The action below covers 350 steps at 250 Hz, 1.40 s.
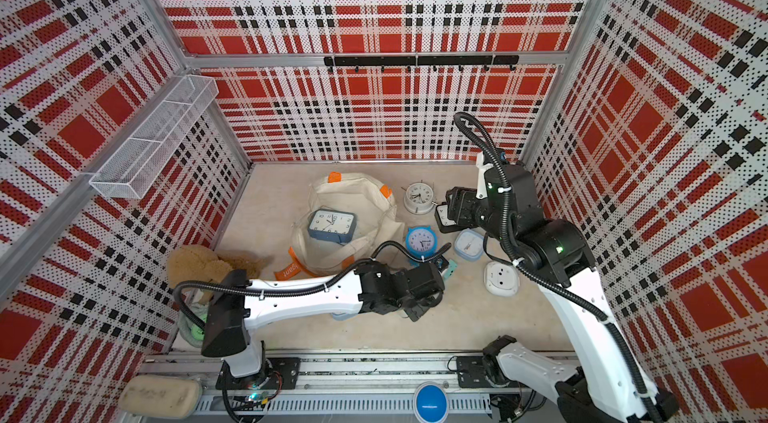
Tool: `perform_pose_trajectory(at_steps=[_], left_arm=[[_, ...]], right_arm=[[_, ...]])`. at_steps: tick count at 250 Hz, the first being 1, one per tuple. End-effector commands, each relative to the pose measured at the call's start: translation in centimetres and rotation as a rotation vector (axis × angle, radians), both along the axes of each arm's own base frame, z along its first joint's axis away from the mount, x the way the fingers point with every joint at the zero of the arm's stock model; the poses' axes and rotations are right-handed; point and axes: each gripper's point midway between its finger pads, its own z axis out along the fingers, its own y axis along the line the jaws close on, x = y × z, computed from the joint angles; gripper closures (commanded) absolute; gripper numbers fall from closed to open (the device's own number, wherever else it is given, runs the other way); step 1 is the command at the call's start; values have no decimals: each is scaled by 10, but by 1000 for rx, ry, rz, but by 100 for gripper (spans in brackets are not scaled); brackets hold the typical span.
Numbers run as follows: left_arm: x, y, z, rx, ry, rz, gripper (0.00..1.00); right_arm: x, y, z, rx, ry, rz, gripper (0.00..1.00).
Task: Take the alarm clock out of the canvas bag
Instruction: Place the alarm at the center of the board.
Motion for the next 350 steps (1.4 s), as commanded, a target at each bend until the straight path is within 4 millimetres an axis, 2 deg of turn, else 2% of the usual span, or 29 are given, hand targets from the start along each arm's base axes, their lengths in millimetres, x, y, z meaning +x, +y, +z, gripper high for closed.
perform_pose_trajectory(at_steps=[1,82,99,116,128,141,158,174,198,202,217,229,241,255,277,298,319,333,350], left_arm=[[-7,-1,-9,75,13,-39,88],[-6,-3,-50,232,100,-38,82],[-4,-3,-51,232,119,-33,79],[-2,-1,-42,213,115,-27,74],[1,0,-24,179,99,-20,66],[4,2,4,118,69,-8,59],[10,9,56,5,0,10,49],[20,23,109,-126,-64,52,39],[47,64,171,-340,-104,183,31],[53,73,182,-387,-106,219,29],[78,112,202,-510,-97,344,25],[99,144,207,-598,-70,440,24],[118,173,204,-667,-39,528,24],[140,203,190,-719,5,632,23],[164,227,164,-762,108,732,24],[177,227,140,-752,166,765,25],[184,216,117,-724,229,777,26],[188,211,101,-695,257,793,26],[191,207,81,-658,292,816,26]], right_arm=[[-3,-11,18,-6,-64,-31,29],[-3,-13,21,-13,-76,-42,26],[-4,-14,21,-16,-79,-40,25],[-4,-14,21,-21,-79,-38,24],[-4,-14,23,-25,-82,-36,23],[-3,-14,23,-32,-82,-34,22],[0,-13,23,-42,-74,-34,20],[5,-8,21,-48,-56,-24,19],[16,6,6,-59,6,19,12],[16,13,2,-51,26,51,12],[23,30,-17,-42,105,104,8],[27,44,-35,-36,172,137,6],[29,58,-50,-48,222,162,4],[31,77,-68,-76,275,195,2],[32,109,-92,-108,352,244,1],[33,143,-115,-127,412,273,0],[36,171,-143,-130,472,290,0],[40,182,-161,-116,513,282,0],[45,190,-182,-97,549,258,6]])
